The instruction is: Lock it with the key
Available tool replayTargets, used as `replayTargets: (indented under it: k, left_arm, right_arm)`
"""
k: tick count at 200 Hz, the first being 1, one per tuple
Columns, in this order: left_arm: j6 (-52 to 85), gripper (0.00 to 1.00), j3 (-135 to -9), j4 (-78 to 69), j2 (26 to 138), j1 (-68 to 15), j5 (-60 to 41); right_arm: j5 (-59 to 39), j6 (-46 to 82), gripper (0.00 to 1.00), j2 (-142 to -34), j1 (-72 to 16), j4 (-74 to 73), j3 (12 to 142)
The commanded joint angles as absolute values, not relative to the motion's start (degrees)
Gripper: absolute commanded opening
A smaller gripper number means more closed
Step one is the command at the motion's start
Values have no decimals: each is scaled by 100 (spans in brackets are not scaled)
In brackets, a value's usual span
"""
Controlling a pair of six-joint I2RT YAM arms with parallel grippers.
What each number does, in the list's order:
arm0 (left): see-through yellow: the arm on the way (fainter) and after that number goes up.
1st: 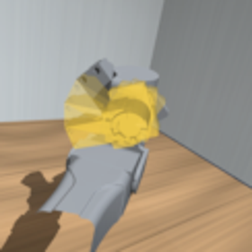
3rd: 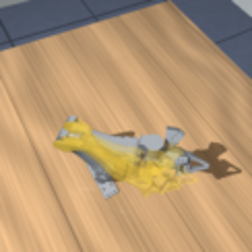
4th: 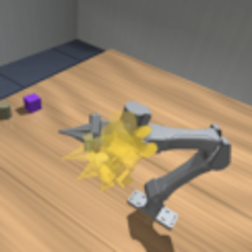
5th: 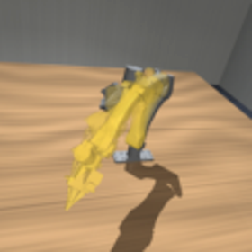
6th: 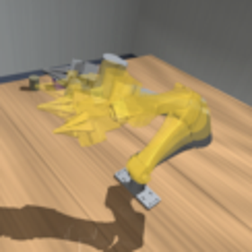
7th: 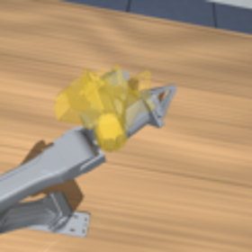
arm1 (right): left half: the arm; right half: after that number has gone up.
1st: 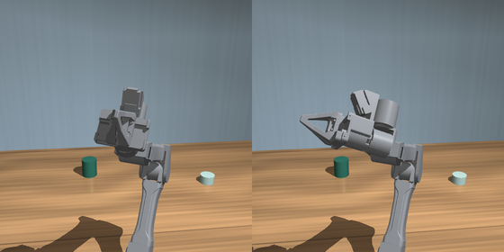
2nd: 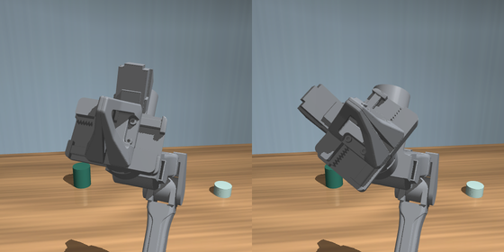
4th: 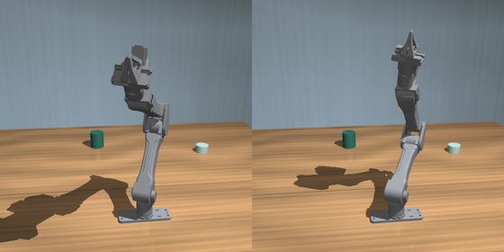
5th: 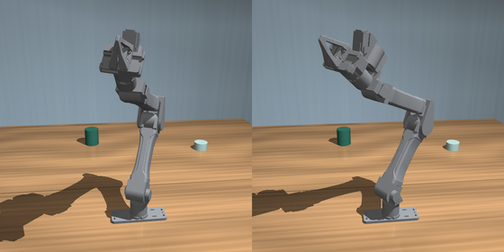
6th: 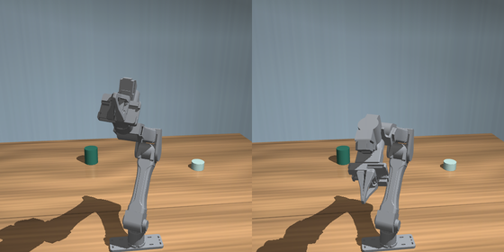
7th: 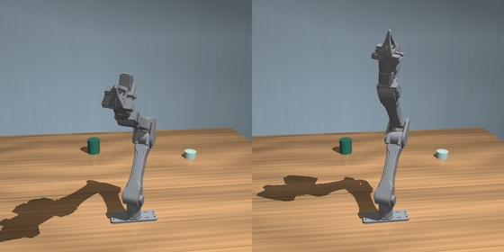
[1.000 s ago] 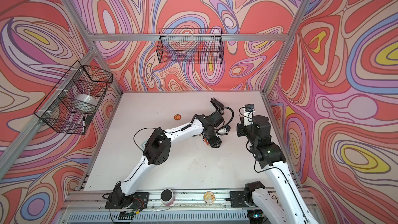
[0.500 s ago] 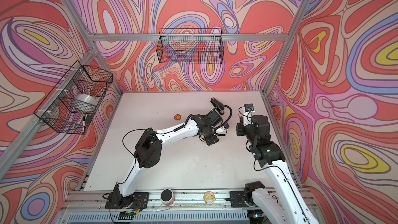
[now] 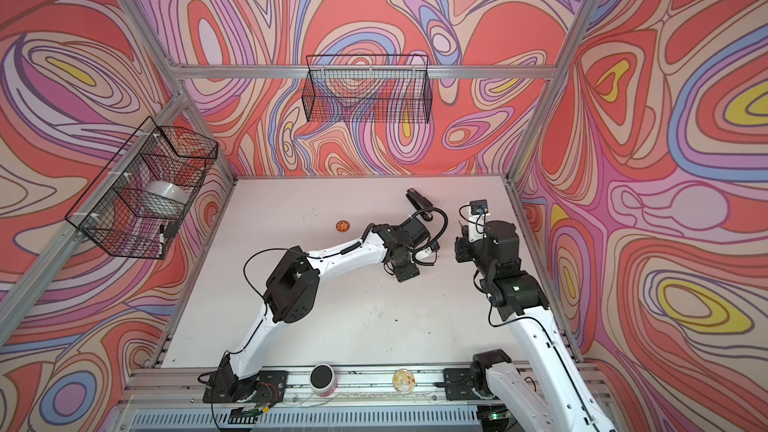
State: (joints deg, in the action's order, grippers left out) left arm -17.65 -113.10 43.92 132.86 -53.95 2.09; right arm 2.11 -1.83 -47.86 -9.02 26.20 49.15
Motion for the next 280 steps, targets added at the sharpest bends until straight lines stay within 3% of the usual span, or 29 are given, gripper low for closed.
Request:
replayTargets:
  k: [1,101,167,216,280]
  left_arm:
    - [-1864,72,-11268,4562,13381,-5345,379]
    - [-1934,74,-11396,4886,13474,-5240,129]
    - [-1758,85,-11232,4806,13397,-5239,-158]
    - [-1821,84,-11228,4877,13500,-5240,631]
    - [-1813,84,-11348,4896,13547,-5143,892]
  right_arm:
    - [166,-159,0,-4810,-870,2514,4892]
    - [106,-176,0,-4921,-862,2496,4949]
    - [95,-171,0,-4983,-861,2487,4984]
    - [79,-175,0,-4953,-861,2523,4989]
    - [70,-155,0,-4969,-861,2530,4999]
